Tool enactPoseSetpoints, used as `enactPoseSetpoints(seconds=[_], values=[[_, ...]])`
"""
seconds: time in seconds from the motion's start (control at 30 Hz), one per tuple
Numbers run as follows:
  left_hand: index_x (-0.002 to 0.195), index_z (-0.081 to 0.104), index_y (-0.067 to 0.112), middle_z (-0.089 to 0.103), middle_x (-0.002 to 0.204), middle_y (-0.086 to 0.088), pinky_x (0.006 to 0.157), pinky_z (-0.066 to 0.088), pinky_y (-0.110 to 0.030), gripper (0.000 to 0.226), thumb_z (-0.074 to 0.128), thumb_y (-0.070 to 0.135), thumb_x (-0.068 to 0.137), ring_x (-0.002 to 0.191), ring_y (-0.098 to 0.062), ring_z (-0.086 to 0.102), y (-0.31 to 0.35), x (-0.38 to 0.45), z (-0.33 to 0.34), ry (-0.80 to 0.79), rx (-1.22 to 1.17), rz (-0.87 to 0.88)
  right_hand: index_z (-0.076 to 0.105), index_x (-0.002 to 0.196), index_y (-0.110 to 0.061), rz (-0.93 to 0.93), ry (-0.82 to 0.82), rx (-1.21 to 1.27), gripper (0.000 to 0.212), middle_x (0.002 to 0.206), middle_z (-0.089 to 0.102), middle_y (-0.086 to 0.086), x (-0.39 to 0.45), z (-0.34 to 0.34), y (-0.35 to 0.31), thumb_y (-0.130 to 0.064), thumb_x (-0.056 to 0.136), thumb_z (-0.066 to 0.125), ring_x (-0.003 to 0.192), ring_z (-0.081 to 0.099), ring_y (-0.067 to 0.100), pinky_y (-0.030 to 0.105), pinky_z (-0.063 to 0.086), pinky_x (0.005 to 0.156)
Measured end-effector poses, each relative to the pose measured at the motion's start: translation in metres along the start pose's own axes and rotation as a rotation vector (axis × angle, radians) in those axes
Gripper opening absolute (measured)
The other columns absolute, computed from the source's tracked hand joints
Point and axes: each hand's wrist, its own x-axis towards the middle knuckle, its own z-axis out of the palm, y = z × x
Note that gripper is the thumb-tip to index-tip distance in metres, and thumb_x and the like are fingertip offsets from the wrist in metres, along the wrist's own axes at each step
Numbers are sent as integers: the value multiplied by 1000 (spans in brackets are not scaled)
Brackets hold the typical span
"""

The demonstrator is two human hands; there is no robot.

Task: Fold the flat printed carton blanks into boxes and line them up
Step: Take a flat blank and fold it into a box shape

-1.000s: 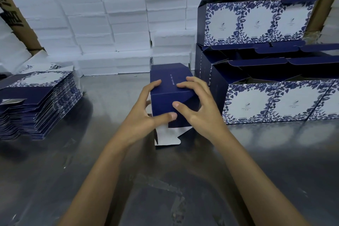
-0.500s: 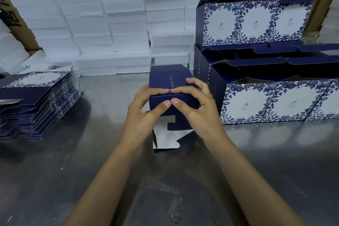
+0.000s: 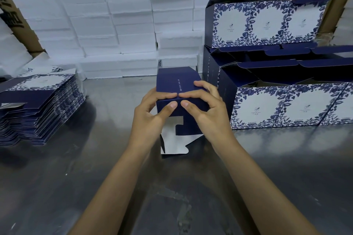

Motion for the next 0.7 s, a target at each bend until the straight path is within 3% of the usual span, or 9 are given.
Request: enactPoseSetpoints(seconds=[0.07, 0.2, 0.4, 0.53, 0.63, 0.7], values=[[102, 73, 24, 66, 126, 3, 93, 52, -22, 22, 70, 6, 90, 117, -10, 63, 0, 1, -1, -5, 9, 3, 75, 96, -38, -1, -18, 8, 23, 139, 50, -17, 1, -1, 0, -17, 88, 78, 136, 40, 9, 7, 27, 103], [108, 73, 22, 62, 133, 4, 93, 56, -32, 23, 72, 10, 89, 119, -14, 62, 0, 5, -9, -62, -15, -74, 76, 107, -38, 14, -110, 128, 30, 142, 50, -19, 3, -11, 3, -13, 89, 76, 137, 43, 3, 35, 40, 114], [106, 72, 23, 63, 131, 2, 99, 54, -43, 20, 70, 10, 90, 119, -15, 62, 2, 1, -4, -14, 21, -43, 74, 97, -33, -21, -47, 53, 23, 140, 53, -13, 4, -6, 4, -11, 89, 75, 138, 44, 15, 46, 35, 116], [107, 72, 25, 63, 132, 4, 94, 56, -37, 23, 71, 9, 90, 119, -16, 62, 3, 3, -6, -38, -7, -76, 76, 104, -27, 14, -111, 100, 22, 143, 51, -14, 6, -15, 4, -10, 90, 75, 138, 44, 8, 42, 41, 113], [108, 72, 30, 65, 130, 6, 80, 57, -23, 29, 74, 10, 87, 115, -18, 64, 4, 5, -11, -59, -29, -126, 76, 106, -27, 25, -122, 150, 25, 149, 44, -13, 5, -19, 3, -9, 89, 76, 132, 43, -9, 17, 51, 96], [108, 72, 32, 67, 125, 9, 76, 56, -21, 29, 74, 13, 87, 111, -19, 66, 4, 6, -14, -47, -28, -148, 76, 100, -31, 30, -81, 167, 25, 150, 38, -14, 4, -17, 4, -9, 87, 78, 120, 43, -23, 7, 50, 81]])
